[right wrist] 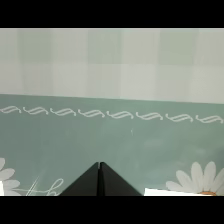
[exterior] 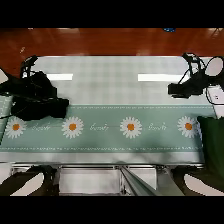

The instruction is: Fold the shirts.

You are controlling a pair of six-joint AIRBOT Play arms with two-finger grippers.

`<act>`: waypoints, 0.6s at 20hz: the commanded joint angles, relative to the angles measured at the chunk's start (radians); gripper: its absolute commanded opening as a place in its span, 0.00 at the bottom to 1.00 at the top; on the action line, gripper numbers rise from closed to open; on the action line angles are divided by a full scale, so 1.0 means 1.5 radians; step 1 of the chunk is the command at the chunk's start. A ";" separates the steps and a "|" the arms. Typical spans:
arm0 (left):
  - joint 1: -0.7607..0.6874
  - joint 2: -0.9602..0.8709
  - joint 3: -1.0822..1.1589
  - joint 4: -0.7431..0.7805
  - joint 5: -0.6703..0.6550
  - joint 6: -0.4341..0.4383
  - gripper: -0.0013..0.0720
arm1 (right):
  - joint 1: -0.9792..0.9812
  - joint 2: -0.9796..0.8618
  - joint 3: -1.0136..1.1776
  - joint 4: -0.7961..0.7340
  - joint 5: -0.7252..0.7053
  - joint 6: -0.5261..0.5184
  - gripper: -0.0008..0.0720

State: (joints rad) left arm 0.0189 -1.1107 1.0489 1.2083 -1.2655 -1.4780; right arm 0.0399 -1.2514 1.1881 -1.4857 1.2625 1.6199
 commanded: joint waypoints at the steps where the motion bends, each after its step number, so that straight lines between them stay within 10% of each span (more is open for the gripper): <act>1: -0.001 -0.003 0.000 0.006 0.003 0.015 0.06 | -0.001 0.000 0.000 -0.004 -0.098 0.000 0.04; 2: -0.001 -0.006 0.000 0.017 0.013 0.019 0.10 | -0.001 0.000 0.000 -0.005 -0.136 0.001 0.11; 4: -0.001 -0.010 0.001 0.055 0.045 0.016 0.72 | -0.001 0.000 0.000 -0.013 -0.164 -0.001 0.57; 12: 0.134 -0.017 0.049 0.125 0.223 -0.048 0.71 | 0.049 0.032 0.000 -0.019 -0.105 -0.055 0.57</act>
State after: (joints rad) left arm 0.1413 -1.1301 1.1072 1.3731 -1.0603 -1.5280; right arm 0.0811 -1.2201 1.1881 -1.5192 1.0607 1.5620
